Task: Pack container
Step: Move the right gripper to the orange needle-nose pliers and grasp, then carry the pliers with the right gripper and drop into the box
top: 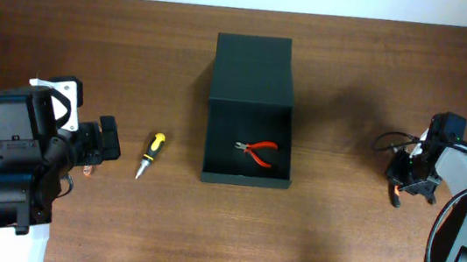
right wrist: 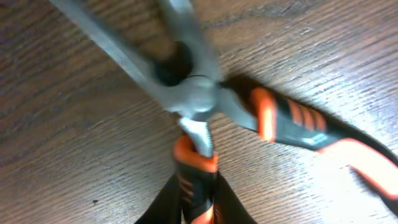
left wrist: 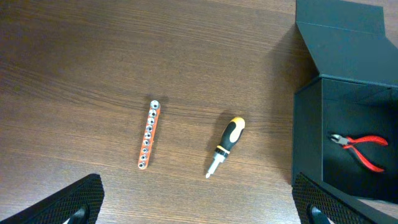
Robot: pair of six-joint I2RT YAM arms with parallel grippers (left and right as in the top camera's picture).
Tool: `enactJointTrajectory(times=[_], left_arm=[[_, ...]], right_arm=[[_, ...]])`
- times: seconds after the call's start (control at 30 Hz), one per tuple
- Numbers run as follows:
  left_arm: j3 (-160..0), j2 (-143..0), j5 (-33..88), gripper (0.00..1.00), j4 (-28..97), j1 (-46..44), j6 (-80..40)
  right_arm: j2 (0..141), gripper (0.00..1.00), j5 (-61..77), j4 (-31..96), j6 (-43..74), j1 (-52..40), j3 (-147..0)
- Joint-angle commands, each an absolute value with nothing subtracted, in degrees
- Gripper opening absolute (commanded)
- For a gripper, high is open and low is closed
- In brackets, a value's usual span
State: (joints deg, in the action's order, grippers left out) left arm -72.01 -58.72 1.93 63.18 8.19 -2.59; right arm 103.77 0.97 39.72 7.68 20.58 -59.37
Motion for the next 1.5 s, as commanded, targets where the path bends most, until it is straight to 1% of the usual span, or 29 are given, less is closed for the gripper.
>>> enactJointTrajectory(times=[0.0,0.1,0.23,0.4,0.57,0.67,0.77,0.9,0.97,1.1,1.23,1.33,1.47], left_arm=[[-72.97,-58.81,1.98,0.99,63.02,8.43,-1.67],[-72.97,-58.81,1.98,0.99,63.02,8.43,-1.67],[-72.97,-58.81,1.98,0.99,63.02,8.43,-1.67],[-72.97,-58.81,1.96,0.99,63.02,8.43,-1.67],[-72.97,-58.81,1.93,0.99,63.02,8.43,-1.65],[-72.97,-58.81,1.91,0.99,63.02,8.43,-1.65],[-72.97,-58.81,1.80,0.99,63.02,8.43,-1.65],[-72.97,-58.81,1.67,0.99,63.02,8.43,-1.63],[-72.97,-58.81,1.67,0.99,63.02,8.43,-1.63],[-72.97,-58.81,1.67,0.99,63.02,8.43,-1.58],[-72.97,-58.81,1.69,0.99,63.05,8.43,0.97],[-72.97,-58.81,1.72,0.99,63.05,8.43,0.95],[-72.97,-58.81,1.72,0.99,63.05,8.43,0.95]], right_arm=[[106.52,0.11,2.66,39.59,8.03,20.21,-58.39],[106.52,0.04,2.66,39.59,8.03,20.21,-58.39],[106.50,0.04,3.20,39.40,8.03,20.21,-58.41],[105.80,0.04,8.25,41.21,8.01,19.86,-59.90],[101.58,0.04,7.92,47.11,7.77,15.20,-66.39],[98.06,0.04,7.79,51.62,5.93,10.96,-72.99],[95.22,0.04,7.77,58.35,0.71,5.21,-82.76],[94.26,0.04,8.05,69.23,-11.40,-4.14,-96.42],[94.26,0.04,7.99,73.87,-18.48,-9.65,-100.75],[94.35,0.04,7.97,76.97,-25.87,-20.23,-102.28],[95.57,0.04,7.94,77.60,-29.45,-28.25,-101.01],[97.73,0.04,8.08,77.21,-29.56,-32.21,-99.94],[100.95,0.04,8.43,75.00,-28.60,-35.16,-96.53]])
